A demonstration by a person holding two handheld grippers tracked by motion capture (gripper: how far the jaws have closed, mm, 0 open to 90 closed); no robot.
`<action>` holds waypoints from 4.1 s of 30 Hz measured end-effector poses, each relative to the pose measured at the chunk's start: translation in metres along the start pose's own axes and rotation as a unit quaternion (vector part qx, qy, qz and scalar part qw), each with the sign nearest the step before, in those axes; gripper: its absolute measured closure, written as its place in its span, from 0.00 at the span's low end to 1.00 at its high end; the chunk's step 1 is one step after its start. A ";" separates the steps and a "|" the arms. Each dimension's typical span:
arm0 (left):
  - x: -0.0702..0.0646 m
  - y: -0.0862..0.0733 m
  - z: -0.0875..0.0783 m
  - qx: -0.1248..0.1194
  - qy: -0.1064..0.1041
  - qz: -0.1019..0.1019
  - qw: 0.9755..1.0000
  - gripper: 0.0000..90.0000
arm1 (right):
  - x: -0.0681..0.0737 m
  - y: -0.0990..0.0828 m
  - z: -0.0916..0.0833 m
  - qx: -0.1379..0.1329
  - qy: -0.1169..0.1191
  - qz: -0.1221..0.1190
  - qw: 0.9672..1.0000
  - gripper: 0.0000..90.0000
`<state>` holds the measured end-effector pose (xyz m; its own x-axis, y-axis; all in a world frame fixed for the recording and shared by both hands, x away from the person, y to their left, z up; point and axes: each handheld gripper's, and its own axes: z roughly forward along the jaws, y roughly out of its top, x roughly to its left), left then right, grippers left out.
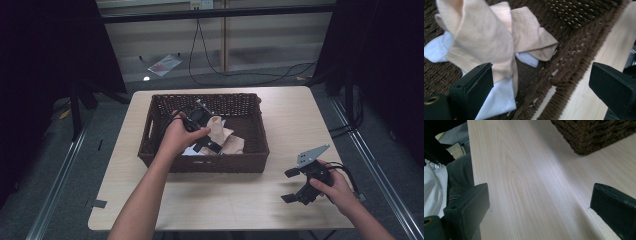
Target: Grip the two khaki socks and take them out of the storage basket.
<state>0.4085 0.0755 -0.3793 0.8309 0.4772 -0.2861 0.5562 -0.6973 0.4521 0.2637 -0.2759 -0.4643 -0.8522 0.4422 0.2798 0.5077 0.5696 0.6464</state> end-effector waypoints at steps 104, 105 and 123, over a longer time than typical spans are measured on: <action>0.003 0.020 -0.076 0.028 0.040 -0.073 0.996 0.95 | 0.000 0.000 0.000 0.001 0.001 0.001 1.000 0.02; 0.002 0.021 -0.079 0.031 0.043 -0.068 0.996 0.95 | 0.000 0.000 0.001 0.001 0.001 0.001 1.000 0.02; -0.012 0.023 -0.104 0.040 0.032 -0.057 0.997 0.95 | 0.000 0.000 0.002 0.001 0.000 -0.002 1.000 0.02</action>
<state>0.4100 0.1094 -0.2778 0.7607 0.5874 -0.2763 0.6489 -0.6756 0.3501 0.2641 -0.2746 -0.4651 -0.8544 0.4397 0.2768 0.5042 0.5732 0.6459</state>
